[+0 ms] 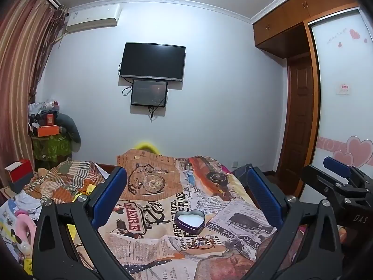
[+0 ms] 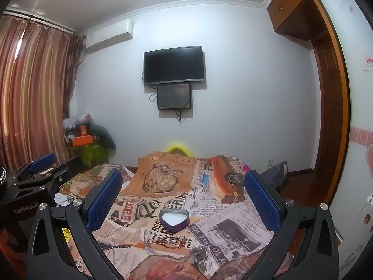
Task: Organize jewelry
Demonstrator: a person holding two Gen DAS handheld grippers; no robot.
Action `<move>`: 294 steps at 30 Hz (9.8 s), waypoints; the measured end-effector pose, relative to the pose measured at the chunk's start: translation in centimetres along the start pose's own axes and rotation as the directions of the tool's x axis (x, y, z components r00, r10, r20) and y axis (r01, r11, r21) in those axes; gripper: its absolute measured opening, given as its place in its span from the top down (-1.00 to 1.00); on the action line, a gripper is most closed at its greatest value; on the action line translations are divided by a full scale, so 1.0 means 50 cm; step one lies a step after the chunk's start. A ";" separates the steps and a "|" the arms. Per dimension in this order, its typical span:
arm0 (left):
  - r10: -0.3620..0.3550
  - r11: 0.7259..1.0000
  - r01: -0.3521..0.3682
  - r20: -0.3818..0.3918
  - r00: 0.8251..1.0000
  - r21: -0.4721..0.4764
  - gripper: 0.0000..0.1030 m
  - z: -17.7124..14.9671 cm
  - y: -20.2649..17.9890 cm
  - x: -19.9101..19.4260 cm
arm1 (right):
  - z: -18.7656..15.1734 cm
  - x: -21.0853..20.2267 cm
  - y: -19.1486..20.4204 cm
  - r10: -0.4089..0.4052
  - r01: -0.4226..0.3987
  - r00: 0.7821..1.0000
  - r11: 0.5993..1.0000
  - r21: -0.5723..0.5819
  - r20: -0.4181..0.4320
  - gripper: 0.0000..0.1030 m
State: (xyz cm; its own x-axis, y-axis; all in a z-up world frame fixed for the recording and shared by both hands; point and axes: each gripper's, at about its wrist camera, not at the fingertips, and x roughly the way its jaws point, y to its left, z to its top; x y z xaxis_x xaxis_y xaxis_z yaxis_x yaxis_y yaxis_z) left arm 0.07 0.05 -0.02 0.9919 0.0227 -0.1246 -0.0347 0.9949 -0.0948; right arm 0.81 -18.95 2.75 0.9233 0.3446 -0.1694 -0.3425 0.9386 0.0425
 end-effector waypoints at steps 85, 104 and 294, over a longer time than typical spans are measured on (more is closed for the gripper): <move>-0.012 1.000 0.013 -0.064 0.998 0.019 -1.00 -0.022 -0.003 0.046 | 0.003 0.024 -0.007 0.015 -0.014 1.000 1.000 0.026 -0.025 -1.00; 0.042 0.999 -0.046 -0.324 0.945 -0.004 -1.00 -0.123 0.055 0.239 | -0.078 0.166 -0.056 -0.033 0.046 0.974 0.998 0.054 -0.223 -1.00; -0.088 0.990 0.138 -0.687 0.721 0.019 0.34 -0.290 0.066 0.446 | -0.208 0.416 -0.045 0.134 -0.153 0.758 0.988 0.026 -0.638 0.18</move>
State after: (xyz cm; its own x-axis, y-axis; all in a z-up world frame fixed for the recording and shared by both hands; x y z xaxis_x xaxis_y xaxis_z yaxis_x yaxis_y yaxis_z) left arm 20.33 2.41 -17.42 0.6350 -0.1383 -0.7600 0.1051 0.9902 -0.0924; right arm 18.97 -14.09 -11.09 0.5432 0.3754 -0.7510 -0.4754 0.8748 0.0935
